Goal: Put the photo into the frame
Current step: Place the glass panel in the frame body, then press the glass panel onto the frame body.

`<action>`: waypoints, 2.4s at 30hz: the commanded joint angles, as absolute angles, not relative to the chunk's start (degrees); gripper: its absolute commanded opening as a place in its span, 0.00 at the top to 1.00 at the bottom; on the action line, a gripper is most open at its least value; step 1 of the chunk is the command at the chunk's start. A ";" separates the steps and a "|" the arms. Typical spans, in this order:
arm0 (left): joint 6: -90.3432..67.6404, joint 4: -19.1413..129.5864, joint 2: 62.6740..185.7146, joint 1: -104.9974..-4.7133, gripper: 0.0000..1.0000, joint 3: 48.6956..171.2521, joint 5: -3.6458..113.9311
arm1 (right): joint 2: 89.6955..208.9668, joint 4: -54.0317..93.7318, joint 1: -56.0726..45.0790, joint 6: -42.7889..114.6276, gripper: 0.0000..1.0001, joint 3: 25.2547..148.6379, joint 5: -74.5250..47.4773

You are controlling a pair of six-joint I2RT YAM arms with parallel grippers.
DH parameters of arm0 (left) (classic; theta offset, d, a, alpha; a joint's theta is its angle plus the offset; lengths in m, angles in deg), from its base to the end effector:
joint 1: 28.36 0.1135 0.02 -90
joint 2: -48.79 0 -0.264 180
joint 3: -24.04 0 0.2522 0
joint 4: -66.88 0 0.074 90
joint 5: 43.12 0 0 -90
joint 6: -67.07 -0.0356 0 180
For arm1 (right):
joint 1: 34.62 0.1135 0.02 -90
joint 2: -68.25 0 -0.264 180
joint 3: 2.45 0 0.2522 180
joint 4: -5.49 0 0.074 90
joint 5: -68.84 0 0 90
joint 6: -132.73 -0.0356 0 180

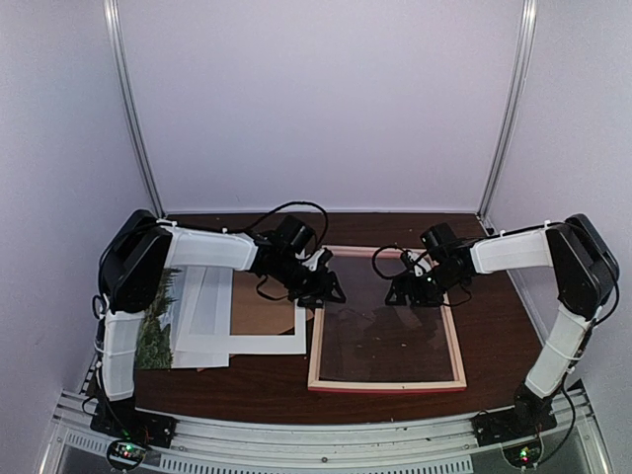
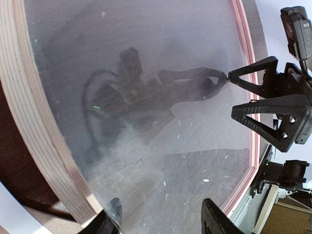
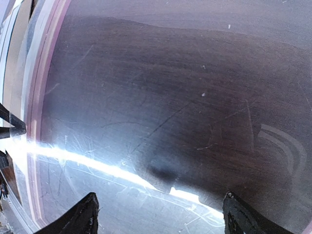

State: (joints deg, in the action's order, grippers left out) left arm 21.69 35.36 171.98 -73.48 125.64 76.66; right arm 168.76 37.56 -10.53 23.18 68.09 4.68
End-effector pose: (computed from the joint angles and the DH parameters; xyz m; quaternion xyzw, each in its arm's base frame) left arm 0.3135 -0.3398 0.1577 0.0853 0.9164 -0.3885 0.0447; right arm 0.3007 0.1515 0.1534 -0.0914 0.9429 0.2889 0.1380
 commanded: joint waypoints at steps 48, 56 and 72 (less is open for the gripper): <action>6.82 23.00 167.53 -75.82 0.43 125.52 60.02 | 158.93 46.12 -10.41 25.19 0.11 69.99 -0.28; 5.94 22.20 167.75 -78.18 0.48 124.37 55.58 | 154.64 48.01 -11.22 25.33 0.11 67.47 -2.66; 4.92 20.49 168.67 -81.55 0.53 123.41 48.58 | 151.34 48.85 -12.90 25.42 0.11 64.14 -3.96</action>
State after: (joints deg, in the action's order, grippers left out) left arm 5.80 21.72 169.58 -80.80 124.35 51.05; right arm 153.46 48.18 -12.27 24.82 64.70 -2.03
